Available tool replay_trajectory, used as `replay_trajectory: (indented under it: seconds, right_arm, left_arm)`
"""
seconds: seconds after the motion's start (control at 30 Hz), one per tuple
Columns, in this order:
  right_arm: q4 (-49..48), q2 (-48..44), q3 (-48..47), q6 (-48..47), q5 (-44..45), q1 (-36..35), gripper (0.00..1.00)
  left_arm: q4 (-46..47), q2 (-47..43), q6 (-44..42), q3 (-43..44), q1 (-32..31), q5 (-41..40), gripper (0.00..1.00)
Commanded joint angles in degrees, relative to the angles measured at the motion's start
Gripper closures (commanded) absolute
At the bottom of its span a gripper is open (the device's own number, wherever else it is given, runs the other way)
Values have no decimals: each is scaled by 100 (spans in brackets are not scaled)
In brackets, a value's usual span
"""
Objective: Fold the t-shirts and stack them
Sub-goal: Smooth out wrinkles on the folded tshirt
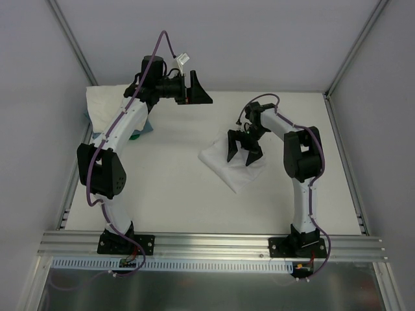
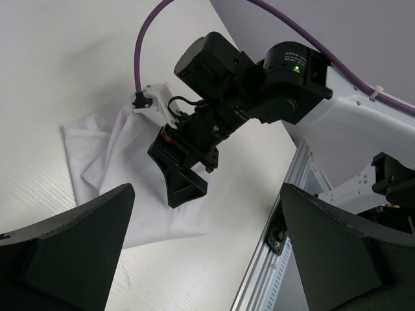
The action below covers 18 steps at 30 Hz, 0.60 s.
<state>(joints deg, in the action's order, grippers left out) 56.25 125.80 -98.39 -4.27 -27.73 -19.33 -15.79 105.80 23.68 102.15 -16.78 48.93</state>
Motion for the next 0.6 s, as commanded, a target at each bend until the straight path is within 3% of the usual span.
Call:
replay_trajectory:
  seconds: [0.0,0.3,0.57]
  right_arm:
    - [510,-213,82,-293,557,70,0]
    - [413,-740,400,-267,1392,597,1]
    - [202,-935,40,-232,1410,826,0]
  left_arm:
    - [181,-306,-74,-11,60,134,1]
    - [392,-182,57,7,69,310,1]
    - [533,-138,154,-55,69,398,1]
